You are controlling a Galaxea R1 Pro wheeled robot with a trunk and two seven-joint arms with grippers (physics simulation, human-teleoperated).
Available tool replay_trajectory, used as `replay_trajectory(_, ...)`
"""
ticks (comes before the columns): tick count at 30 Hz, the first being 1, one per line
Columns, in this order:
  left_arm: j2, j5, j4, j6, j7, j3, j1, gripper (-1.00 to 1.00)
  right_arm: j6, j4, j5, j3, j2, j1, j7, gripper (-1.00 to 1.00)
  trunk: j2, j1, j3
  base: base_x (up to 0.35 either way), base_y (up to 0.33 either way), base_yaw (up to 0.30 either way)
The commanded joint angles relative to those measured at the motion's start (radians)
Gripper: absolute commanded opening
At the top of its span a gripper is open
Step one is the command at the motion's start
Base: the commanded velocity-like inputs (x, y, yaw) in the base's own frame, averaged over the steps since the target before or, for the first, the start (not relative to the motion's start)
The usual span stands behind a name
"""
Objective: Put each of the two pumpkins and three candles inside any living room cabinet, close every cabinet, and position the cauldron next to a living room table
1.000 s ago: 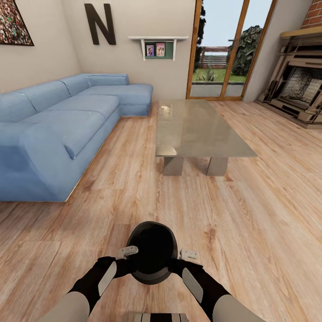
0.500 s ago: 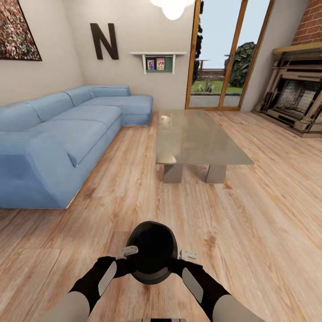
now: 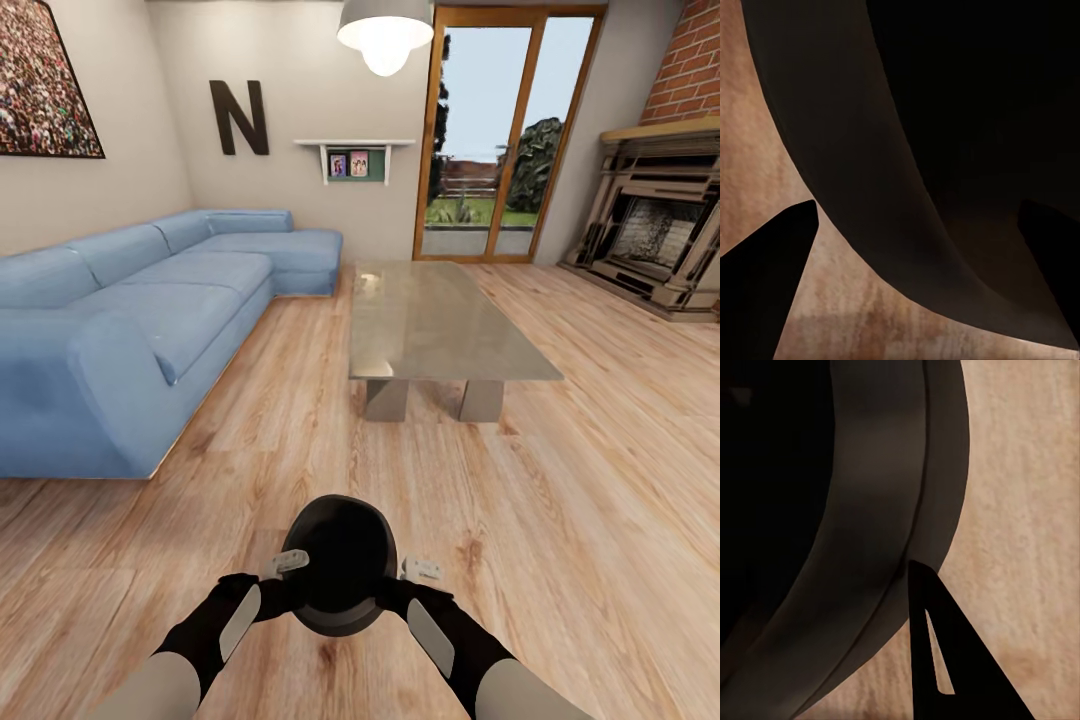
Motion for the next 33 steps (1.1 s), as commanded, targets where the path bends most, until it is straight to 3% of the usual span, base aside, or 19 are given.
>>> replay_trajectory(1,0.0,-0.004,-0.001,0.0,0.0,-0.002,0.0,-1.0,0.0,0.0,-0.006,0.002,0.0,0.0,0.002,-1.0,0.0,0.0,0.0,0.0,0.0,0.0)
replay_trajectory(8,0.0,-0.004,-0.001,0.0,0.0,-0.001,0.0,-1.0,0.0,0.0,-0.006,0.002,0.0,0.0,0.002,-1.0,0.0,0.0,0.0,0.046,0.0,0.0)
replay_trajectory(33,0.0,-0.004,-0.001,0.005,0.0,-0.002,0.0,-1.0,0.0,0.0,-0.006,0.002,0.0,0.0,0.002,-1.0,0.0,0.0,0.0,0.288,0.0,0.0)
